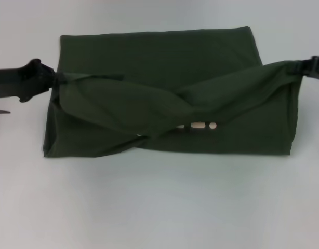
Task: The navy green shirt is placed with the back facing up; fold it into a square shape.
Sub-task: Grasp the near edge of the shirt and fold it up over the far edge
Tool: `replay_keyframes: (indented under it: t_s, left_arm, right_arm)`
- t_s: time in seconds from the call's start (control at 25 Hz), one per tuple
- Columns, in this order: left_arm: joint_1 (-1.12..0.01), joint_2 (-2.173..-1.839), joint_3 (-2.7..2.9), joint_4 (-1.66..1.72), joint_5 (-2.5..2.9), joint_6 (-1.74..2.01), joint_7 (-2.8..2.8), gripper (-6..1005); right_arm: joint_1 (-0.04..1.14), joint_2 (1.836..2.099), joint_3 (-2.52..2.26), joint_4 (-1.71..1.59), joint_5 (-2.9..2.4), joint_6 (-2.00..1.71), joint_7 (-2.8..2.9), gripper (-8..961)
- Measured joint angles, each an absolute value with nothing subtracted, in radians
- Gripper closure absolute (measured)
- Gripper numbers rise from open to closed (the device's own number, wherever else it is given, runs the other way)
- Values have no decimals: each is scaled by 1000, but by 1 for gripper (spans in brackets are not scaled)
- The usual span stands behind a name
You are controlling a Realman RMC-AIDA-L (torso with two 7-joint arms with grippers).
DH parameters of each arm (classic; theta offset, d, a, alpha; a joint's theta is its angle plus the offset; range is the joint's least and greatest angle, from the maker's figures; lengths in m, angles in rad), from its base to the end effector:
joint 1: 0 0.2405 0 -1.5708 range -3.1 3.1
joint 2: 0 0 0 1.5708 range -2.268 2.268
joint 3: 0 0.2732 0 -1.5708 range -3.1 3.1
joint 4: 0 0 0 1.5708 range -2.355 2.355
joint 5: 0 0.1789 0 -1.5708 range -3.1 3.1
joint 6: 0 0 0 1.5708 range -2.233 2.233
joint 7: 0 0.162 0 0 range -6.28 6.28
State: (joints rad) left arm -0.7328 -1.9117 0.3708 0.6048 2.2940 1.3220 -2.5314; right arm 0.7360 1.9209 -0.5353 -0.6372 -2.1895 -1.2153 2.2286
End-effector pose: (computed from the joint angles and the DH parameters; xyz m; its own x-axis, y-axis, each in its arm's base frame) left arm -0.2744 0.4136 0.0632 -0.0609 0.7866 0.6144 0.9913 -0.0244 0.1295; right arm 0.2623 0.4288 0.0606 0.3180 -0.7030 -0.6362 -0.9437 -0.2995 -0.1408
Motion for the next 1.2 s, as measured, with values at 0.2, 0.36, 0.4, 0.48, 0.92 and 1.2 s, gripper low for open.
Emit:
replay_keyframes:
  t_s: [0.2,0.36,0.4,0.48,0.92,1.2]
  left_arm:
    - [-746,-1952,454,592,2292,1176,-2525,996]
    - [-766,-1971,503,591,2292,1098,-2519,995]
    - [-769,-1974,509,593,2292,1090,-2520,995]
    - [-775,-1983,511,615,2291,1073,-2522,995]
    - [-821,-1997,519,658,2234,946,-2540,996]
    - [-849,-1999,583,603,2247,848,-2540,996]
  right_arm:
    - [796,1956,-730,-546,-2190,-927,2216,890]
    - [830,1984,-824,-523,-2191,-792,2220,890]
    - [835,1988,-831,-523,-2191,-777,2220,890]
    - [847,1993,-832,-541,-2188,-762,2223,890]
    - [880,2006,-839,-566,-2174,-695,2219,891]
    - [909,2011,-930,-507,-2178,-554,2214,891]
